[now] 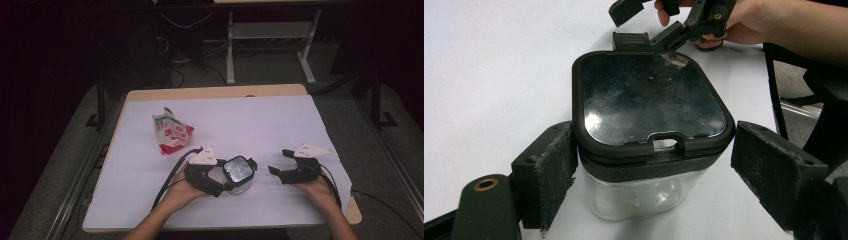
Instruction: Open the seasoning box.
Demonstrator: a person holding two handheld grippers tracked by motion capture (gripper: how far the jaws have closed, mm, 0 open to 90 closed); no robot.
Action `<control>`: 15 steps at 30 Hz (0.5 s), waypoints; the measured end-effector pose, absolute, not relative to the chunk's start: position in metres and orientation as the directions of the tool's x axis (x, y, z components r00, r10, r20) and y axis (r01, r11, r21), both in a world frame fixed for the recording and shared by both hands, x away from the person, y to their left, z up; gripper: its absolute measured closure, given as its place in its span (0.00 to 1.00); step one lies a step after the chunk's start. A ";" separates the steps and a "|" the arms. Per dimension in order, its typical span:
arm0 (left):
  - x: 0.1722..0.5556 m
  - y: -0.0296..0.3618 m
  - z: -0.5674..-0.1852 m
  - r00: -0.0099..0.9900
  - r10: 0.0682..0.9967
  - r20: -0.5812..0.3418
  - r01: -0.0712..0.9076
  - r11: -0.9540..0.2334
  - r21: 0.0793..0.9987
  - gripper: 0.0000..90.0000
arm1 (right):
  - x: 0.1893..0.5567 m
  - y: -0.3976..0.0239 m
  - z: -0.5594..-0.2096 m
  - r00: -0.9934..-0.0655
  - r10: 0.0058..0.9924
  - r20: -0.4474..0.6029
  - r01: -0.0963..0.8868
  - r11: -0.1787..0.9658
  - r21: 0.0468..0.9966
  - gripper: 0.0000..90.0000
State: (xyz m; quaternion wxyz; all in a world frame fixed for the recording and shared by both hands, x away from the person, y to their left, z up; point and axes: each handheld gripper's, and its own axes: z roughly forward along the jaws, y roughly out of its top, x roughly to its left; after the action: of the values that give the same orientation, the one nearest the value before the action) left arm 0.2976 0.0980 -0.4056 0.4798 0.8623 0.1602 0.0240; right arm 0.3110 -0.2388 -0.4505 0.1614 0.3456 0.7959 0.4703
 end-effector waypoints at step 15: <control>0.298 0.107 -0.395 0.945 0.309 -0.106 0.241 -0.441 0.864 0.31 | 0.311 -0.239 -0.451 -0.709 0.702 0.066 0.396 0.319 0.861 0.16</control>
State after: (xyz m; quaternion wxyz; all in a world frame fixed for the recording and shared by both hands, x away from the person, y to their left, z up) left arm 0.2975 0.1069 -0.3954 0.5030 0.8483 0.1623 0.0338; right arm 0.3114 -0.2386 -0.4505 0.1625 0.3449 0.7957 0.4707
